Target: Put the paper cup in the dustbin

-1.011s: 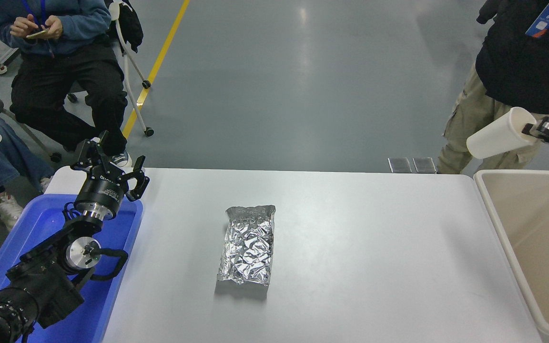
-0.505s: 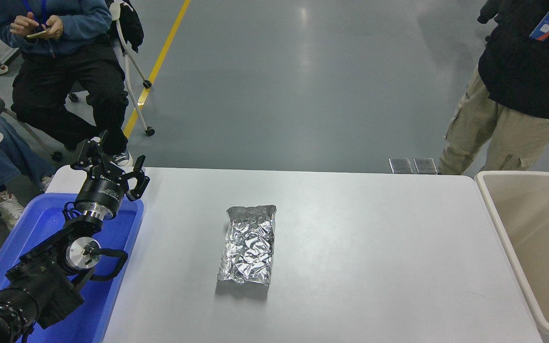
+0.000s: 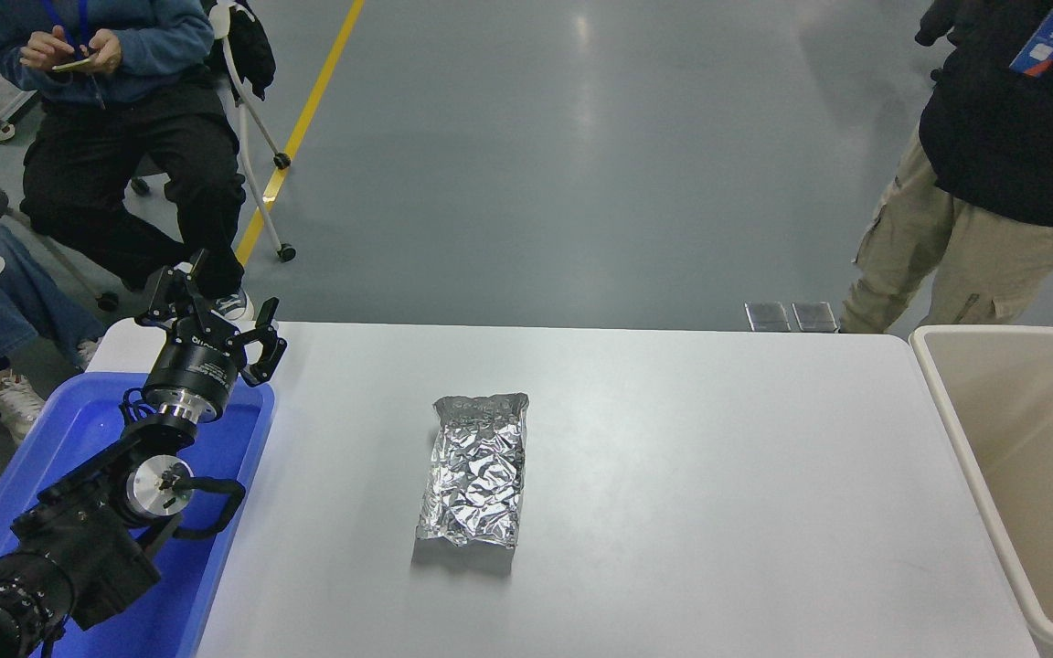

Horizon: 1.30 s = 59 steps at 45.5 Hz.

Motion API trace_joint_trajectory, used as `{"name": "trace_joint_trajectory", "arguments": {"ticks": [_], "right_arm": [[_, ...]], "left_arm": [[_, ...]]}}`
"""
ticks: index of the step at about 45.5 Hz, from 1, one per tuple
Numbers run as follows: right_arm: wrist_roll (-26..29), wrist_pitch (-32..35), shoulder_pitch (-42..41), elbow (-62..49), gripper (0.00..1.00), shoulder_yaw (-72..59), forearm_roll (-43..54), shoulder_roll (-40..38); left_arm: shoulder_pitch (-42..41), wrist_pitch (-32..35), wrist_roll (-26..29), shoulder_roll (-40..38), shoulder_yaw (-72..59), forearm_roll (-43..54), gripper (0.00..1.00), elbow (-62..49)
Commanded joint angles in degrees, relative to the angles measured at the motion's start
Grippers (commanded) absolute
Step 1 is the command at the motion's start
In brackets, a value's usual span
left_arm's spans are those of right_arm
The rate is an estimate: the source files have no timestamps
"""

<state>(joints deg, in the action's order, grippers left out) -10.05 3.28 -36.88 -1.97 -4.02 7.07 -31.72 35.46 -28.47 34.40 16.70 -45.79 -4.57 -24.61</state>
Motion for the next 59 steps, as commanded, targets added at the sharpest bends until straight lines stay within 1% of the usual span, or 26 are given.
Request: {"name": "trace_joint_trajectory", "arguments": {"ticks": [1,9,12,13,16,21,22,23,25,29,31,42,44,59], "right_arm": [[1.52,-2.49,0.93,-1.89,0.00,1.91,-1.35,2.80],[1.52,-2.49,0.84,-1.89,0.00,2.18,-1.35,2.71],[1.43,-2.49,0.93,-1.81,0.11,2.18,-1.35,2.80],[1.43,-2.49,0.93,-1.81,0.17,2.18,-1.35,2.80],[1.43,-2.84,0.84,-1.89,0.44,2.27,-1.35,2.80],[1.43,-3.10,0.84,-1.89,0.70,2.18,-1.35,2.71],[1.43,-3.19,0.84,-1.89,0.75,2.18,-1.35,2.80],[1.43,-3.19,0.84,-1.89,0.77,2.27,-1.35,2.80],[1.43,-3.10,0.93,-1.81,0.78,2.18,-1.35,2.80],[1.34,-3.19,0.84,-1.81,0.90,2.27,-1.35,2.80],[1.34,-3.28,0.84,-1.89,0.92,2.27,-1.35,2.80],[1.43,-3.98,0.76,-1.89,0.93,2.79,-1.35,2.80],[1.43,-3.98,0.58,-1.89,0.99,2.97,-1.35,2.80],[0.99,-3.10,-1.00,-1.89,0.99,2.00,-1.00,2.80]], "left_arm": [[-0.04,-0.01,-0.03,0.00,0.00,0.00,1.00,0.00],[-0.04,-0.01,-0.03,0.00,0.00,0.00,1.00,0.00],[0.04,-0.01,-0.03,0.00,0.00,0.00,1.00,0.00],[-0.04,-0.01,-0.03,0.00,0.00,0.00,1.00,0.00],[-0.04,-0.01,-0.03,0.00,0.00,0.00,1.00,0.00],[0.05,-0.01,-0.03,0.00,0.00,0.00,1.00,0.00],[-0.04,-0.01,0.05,0.00,0.00,0.00,1.00,0.00],[-0.04,-0.01,0.05,0.00,0.00,0.00,1.00,0.00],[-0.04,-0.01,0.05,0.00,0.00,0.00,1.00,0.00],[-0.04,-0.01,-0.03,0.00,0.00,0.00,1.00,0.00],[0.04,-0.01,-0.03,0.00,0.00,0.00,1.00,0.00],[-0.04,-0.01,-0.03,0.00,0.00,0.00,1.00,0.00],[-0.04,0.08,-0.03,0.00,0.00,0.00,1.00,0.00],[-0.04,-0.01,0.05,0.00,0.00,0.00,1.00,0.00]]}}
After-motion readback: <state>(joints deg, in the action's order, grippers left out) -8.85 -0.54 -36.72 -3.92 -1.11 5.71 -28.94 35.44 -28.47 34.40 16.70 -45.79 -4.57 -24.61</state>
